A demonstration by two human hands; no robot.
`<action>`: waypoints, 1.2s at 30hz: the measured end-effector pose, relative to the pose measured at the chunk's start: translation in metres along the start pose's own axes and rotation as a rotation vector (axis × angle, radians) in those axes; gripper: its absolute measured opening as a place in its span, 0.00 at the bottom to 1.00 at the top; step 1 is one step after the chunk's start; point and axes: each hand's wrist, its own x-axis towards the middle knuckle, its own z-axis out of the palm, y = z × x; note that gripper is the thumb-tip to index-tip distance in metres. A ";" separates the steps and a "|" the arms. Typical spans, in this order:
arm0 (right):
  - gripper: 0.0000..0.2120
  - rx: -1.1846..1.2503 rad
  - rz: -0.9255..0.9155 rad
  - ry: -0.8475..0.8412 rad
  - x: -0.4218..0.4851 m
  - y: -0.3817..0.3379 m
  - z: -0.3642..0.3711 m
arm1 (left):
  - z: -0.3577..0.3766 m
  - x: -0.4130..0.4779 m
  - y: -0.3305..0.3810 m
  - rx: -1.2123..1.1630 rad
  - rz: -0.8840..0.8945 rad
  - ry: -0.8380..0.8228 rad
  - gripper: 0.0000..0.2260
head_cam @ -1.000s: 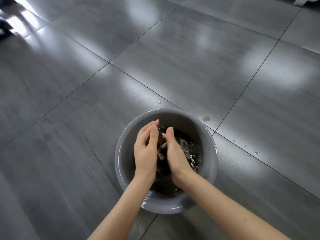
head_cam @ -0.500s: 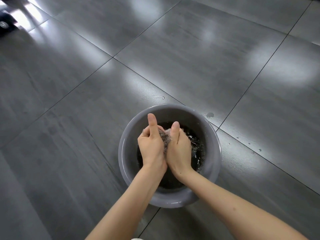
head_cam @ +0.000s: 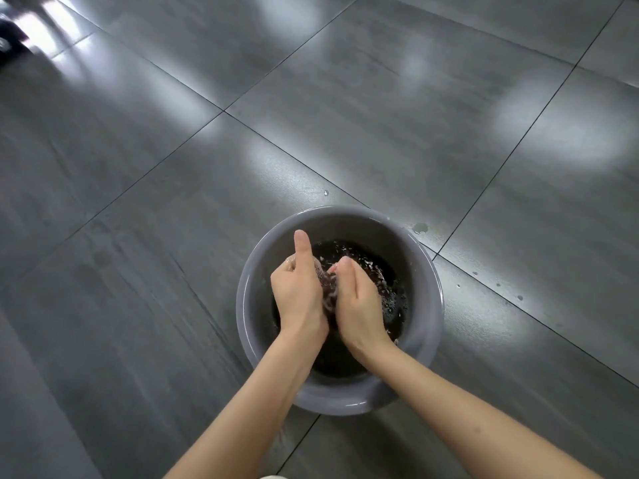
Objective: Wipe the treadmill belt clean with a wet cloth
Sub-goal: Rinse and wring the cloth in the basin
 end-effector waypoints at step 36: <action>0.26 0.121 0.129 0.190 0.003 0.009 0.005 | 0.007 -0.006 -0.018 -0.029 -0.016 -0.034 0.23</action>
